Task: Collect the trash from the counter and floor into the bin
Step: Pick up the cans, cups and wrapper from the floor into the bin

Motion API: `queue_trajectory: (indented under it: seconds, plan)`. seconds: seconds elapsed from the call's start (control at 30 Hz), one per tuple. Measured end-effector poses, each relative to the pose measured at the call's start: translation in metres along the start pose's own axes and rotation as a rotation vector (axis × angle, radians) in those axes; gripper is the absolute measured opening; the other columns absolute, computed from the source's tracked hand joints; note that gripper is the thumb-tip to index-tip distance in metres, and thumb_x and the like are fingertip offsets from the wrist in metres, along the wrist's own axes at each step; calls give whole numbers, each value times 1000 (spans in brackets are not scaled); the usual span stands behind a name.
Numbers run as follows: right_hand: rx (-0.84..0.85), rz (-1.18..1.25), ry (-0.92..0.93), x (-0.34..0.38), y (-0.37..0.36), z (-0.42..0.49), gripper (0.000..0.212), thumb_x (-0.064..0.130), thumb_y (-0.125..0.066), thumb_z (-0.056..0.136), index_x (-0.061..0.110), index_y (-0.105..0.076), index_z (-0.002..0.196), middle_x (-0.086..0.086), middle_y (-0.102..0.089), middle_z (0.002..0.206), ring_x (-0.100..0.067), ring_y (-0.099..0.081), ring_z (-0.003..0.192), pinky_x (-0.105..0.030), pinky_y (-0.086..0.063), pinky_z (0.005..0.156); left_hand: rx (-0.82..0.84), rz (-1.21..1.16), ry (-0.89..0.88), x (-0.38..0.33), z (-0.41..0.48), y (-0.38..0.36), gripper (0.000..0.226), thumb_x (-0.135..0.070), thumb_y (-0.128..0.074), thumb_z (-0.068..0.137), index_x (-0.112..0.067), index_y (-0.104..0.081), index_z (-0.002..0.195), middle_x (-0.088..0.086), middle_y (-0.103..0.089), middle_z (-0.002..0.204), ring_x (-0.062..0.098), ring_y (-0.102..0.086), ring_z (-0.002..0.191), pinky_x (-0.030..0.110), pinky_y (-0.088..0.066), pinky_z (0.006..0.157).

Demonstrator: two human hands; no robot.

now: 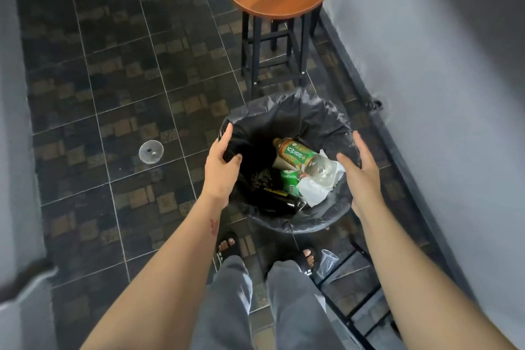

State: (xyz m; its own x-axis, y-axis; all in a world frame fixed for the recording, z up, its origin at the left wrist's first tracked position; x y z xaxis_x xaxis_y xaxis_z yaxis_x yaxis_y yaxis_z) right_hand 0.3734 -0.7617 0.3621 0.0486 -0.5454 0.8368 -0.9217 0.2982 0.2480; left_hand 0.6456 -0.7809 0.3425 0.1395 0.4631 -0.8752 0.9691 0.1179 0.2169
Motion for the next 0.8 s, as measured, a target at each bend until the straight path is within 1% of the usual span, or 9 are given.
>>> queue_trajectory:
  seconds: [0.13, 0.2, 0.27, 0.3, 0.47, 0.53, 0.67, 0.73, 0.8]
  plan:
    - [2, -33, -42, -41, -38, 26, 58, 19, -60, 95, 49, -42, 142, 18, -33, 154, -12, -27, 143, -39, -25, 115, -15, 24, 19, 52, 35, 9, 68, 2, -54, 95, -45, -44, 143, -8, -38, 153, 12, -28, 145, 39, -26, 119]
    - [7, -27, -47, -66, -61, 43, 58, 19, -60, 95, 47, -42, 142, 17, -34, 153, -10, -28, 142, -35, -26, 113, -29, 38, 33, 84, 59, 14, 68, 0, -56, 95, -48, -44, 142, -8, -37, 153, 12, -28, 145, 40, -25, 120]
    - [16, -28, -47, -92, -85, 62, 57, 19, -60, 96, 45, -42, 143, 18, -35, 152, -4, -31, 135, -29, -27, 108, -40, 47, 44, 118, 84, 19, 68, -3, -57, 95, -51, -43, 140, -7, -37, 153, 13, -29, 145, 41, -25, 120]
    - [23, -30, -48, -106, -98, 73, 56, 19, -60, 96, 44, -42, 143, 18, -36, 150, -2, -31, 131, -29, -27, 107, -46, 44, 43, 135, 96, 22, 68, -3, -58, 95, -52, -44, 140, -7, -37, 153, 13, -30, 144, 41, -26, 119]
    - [87, -26, -12, -170, -166, 132, 56, 19, -61, 94, 46, -45, 140, 20, -39, 149, -8, -34, 139, -38, -28, 117, -102, 55, 35, 214, 162, 38, 70, -5, -61, 94, -58, -43, 136, -1, -39, 152, 16, -33, 143, 41, -29, 118]
    - [97, -37, 18, -188, -192, 156, 56, 16, -60, 94, 42, -45, 142, 17, -39, 151, -9, -34, 139, -36, -27, 117, -138, 47, 22, 239, 188, 43, 70, -5, -61, 94, -56, -43, 137, 1, -40, 150, 17, -35, 142, 40, -29, 118]
    - [144, -42, 76, -218, -236, 203, 56, 17, -58, 96, 41, -42, 144, 14, -35, 154, -11, -30, 141, -30, -27, 111, -193, 55, -62, 275, 238, 45, 67, -2, -59, 94, -40, -40, 146, 1, -45, 142, 14, -43, 134, 29, -33, 115]
    - [152, -36, 120, -233, -251, 225, 56, 16, -58, 95, 41, -42, 144, 16, -37, 153, -11, -31, 141, -24, -28, 106, -202, 58, -103, 292, 260, 43, 68, -3, -59, 94, -40, -39, 147, 0, -44, 143, 13, -43, 134, 30, -34, 115]
    - [133, -19, 143, -244, -262, 247, 58, 16, -59, 94, 42, -43, 143, 18, -38, 151, -10, -33, 140, -20, -29, 102, -217, 77, -117, 307, 284, 38, 68, -5, -59, 95, -43, -38, 147, 0, -39, 150, 14, -38, 139, 33, -32, 116]
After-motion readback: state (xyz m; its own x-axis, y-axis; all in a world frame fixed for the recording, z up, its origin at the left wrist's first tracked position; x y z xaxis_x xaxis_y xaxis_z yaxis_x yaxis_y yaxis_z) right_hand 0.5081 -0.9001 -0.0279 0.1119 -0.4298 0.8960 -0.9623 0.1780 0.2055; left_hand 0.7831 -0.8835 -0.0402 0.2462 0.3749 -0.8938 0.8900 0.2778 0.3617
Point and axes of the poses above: each hand's wrist, its own z-axis towards the middle knuckle, its own y-axis out of the back of the hand, x = y × z, the point moved 3 cm from there along z, towards the middle knuckle
